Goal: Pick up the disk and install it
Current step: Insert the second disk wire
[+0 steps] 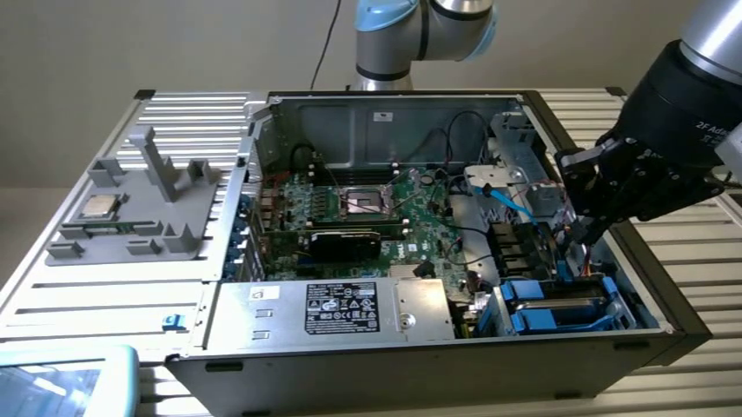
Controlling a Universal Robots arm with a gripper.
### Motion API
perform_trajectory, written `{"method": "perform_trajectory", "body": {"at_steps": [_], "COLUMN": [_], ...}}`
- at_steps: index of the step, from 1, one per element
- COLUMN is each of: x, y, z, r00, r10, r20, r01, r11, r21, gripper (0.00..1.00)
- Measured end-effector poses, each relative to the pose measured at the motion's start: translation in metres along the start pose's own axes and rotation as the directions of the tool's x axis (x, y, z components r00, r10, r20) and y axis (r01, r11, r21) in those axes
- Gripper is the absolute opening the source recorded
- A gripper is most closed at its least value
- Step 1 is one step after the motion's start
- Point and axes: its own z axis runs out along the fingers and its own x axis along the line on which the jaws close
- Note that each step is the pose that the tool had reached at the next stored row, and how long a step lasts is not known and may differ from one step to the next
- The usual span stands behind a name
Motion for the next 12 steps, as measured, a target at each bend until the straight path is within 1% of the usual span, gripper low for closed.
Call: {"method": "perform_trajectory", "body": {"at_steps": [2,3,5,12], "x": [-0.0028,-0.0031,-0.0034,-0.0035], "y": [0.0003,0.0004,0.0007,0.0023], "z": [0.0006,0.0009,0.0014,0.0066], "r00": [1.0000,0.9999,0.9996,0.9971], "r10": [-0.002,-0.009,-0.026,-0.077], "r20": [-0.0034,-0.0039,-0.0073,-0.0045], "r01": [0.002,0.009,0.026,0.076], "r11": [1.0000,1.0000,0.9997,0.9971], "r21": [0.0003,0.0001,-0.0004,-0.0034], "gripper": [0.11,0.11,0.11,0.11]}}
